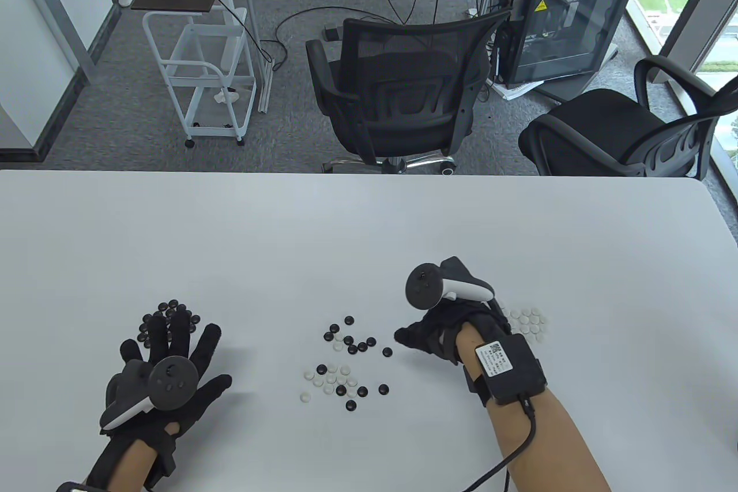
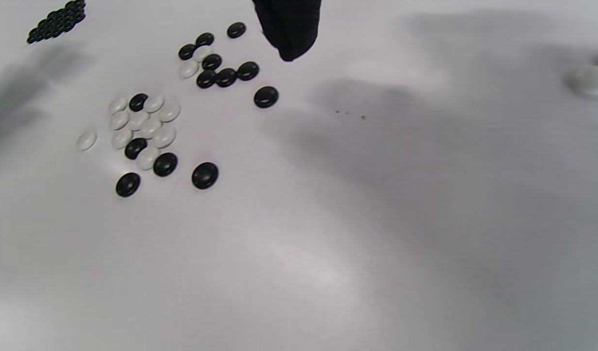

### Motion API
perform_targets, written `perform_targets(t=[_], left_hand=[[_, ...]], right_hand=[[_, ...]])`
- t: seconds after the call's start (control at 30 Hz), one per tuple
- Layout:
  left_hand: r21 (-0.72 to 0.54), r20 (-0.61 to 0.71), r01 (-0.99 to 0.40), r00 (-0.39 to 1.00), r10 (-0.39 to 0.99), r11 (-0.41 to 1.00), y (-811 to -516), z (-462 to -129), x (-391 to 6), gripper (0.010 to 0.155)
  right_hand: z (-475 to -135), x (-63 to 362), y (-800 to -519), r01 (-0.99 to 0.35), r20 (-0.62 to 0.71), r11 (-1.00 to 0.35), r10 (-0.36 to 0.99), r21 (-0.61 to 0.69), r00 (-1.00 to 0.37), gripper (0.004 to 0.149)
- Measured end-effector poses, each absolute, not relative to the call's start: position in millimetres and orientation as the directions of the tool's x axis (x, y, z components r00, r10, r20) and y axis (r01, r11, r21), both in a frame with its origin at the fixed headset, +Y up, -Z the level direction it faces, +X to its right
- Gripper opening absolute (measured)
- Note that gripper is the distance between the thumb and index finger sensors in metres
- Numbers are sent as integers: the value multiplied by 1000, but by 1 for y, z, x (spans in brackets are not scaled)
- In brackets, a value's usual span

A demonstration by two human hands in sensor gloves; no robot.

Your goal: Go stone sorting task

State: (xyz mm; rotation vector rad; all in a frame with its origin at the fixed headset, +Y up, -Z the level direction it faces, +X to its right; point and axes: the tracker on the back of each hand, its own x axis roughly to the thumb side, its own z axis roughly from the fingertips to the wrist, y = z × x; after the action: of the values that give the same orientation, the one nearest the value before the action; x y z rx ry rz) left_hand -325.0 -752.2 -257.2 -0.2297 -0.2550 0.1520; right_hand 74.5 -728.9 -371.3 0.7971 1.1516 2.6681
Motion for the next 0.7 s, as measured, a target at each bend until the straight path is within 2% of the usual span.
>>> perform_targets(t=[0.17,0.4,0.53,0.7], left_hand=[[-242,232,-120,956,177,963,-752,-257,-325,80],[-235,230,-131,955,186,963,-751,-256,-327,80],[-231,232,-138,953,192,963,-751,-256,-328,80],[-230,231,-143,953,197,963,-750,-255,-330,80]], right_hand=[[-355,26,-734,176,532,-691,342,701,-775,69],[-349,-13,-756,240,589,-663,370,709,-718,70],[-350,-16,-762,254,586,-654,355,712,-729,70],[-355,3,-762,244,552,-640,338,729,-762,68]])
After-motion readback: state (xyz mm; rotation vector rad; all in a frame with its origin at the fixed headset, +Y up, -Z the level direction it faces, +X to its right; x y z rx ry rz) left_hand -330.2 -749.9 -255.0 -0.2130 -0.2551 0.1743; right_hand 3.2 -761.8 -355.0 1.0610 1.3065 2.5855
